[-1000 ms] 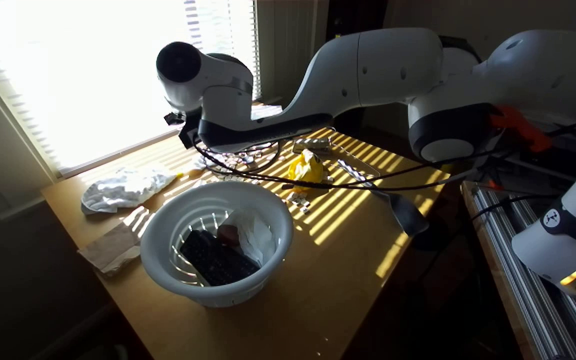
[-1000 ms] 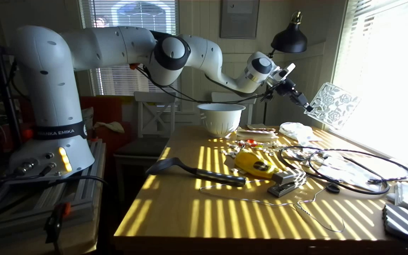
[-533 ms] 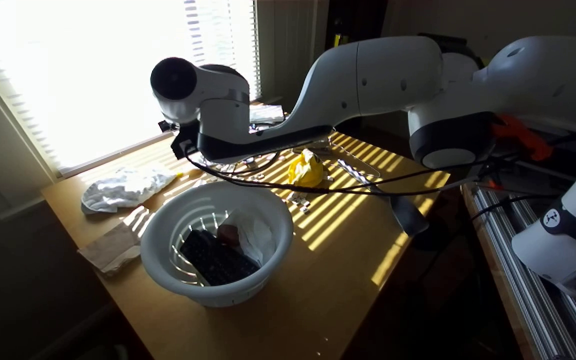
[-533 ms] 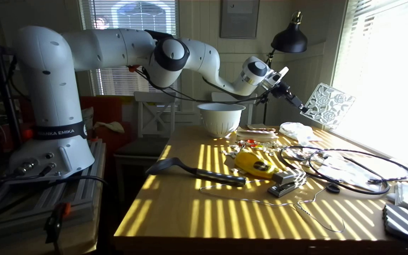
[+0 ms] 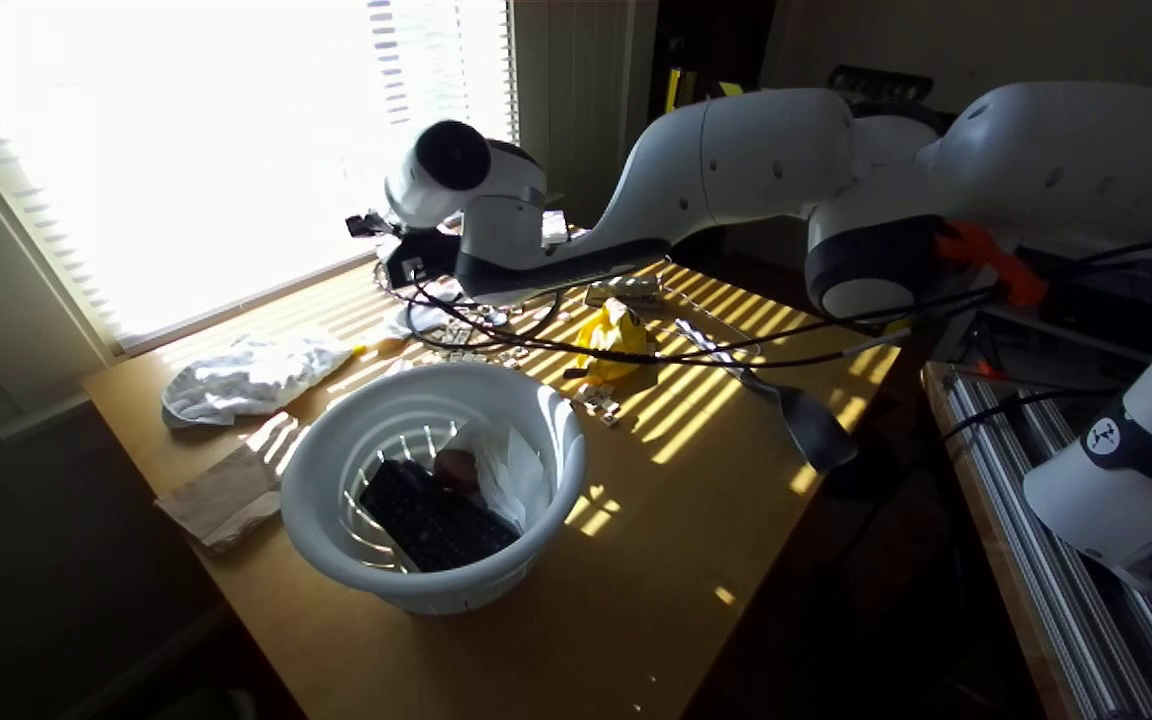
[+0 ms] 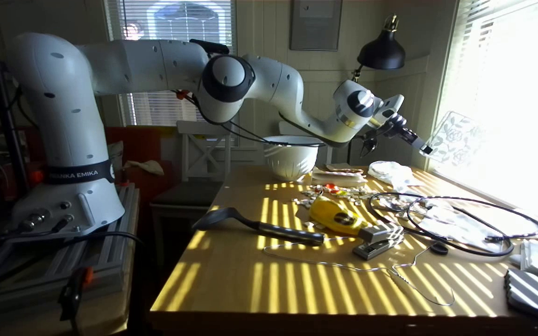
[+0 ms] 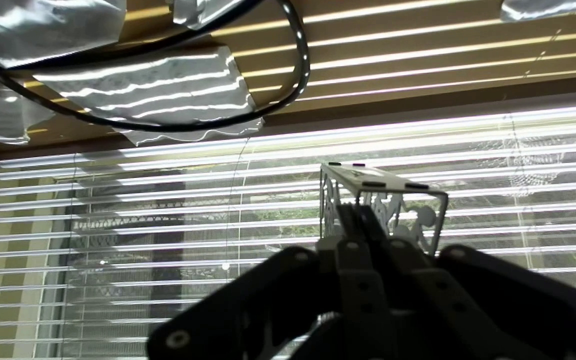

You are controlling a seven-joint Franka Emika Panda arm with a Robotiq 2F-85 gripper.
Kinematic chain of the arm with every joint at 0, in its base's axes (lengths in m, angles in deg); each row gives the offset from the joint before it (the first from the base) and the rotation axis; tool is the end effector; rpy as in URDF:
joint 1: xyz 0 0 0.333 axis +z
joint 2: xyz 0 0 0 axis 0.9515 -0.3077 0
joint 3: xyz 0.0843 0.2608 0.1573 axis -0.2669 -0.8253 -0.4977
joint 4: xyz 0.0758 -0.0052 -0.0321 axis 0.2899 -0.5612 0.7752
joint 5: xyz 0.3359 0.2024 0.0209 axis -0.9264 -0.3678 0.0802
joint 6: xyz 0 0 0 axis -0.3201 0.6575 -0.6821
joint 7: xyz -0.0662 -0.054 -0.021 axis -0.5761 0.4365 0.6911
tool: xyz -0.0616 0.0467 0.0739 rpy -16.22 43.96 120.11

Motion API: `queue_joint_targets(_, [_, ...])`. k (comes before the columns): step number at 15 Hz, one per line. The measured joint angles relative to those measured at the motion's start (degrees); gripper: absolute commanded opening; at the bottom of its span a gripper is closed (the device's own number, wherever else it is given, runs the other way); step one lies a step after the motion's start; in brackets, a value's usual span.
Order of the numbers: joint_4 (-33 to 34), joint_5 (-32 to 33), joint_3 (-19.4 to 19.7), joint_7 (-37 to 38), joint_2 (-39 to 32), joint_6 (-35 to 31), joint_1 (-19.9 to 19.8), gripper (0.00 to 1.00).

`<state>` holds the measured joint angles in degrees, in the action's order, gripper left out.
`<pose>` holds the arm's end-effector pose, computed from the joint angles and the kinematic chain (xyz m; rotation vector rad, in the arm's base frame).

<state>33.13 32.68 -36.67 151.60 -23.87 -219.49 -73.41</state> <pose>0.8447 -0.1005 0.2275 2.3658 -0.8349 1.3557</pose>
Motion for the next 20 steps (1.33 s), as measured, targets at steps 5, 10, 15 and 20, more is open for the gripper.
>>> queue_joint_targets(5, [-2.99,-0.18,-2.28,-1.30,-2.31,-17.03,-4.44,0.01])
queue_joint_targets(10, [-4.04,-0.18,-5.21,-2.32,-2.10,-17.45,-3.94,0.01])
queue_joint_targets(15, [-4.36,0.86,3.62,6.33,-2.21,-12.23,-0.51,0.01])
queue_joint_targets(20, [-7.21,5.49,17.48,24.81,-2.39,-4.46,9.11,0.01])
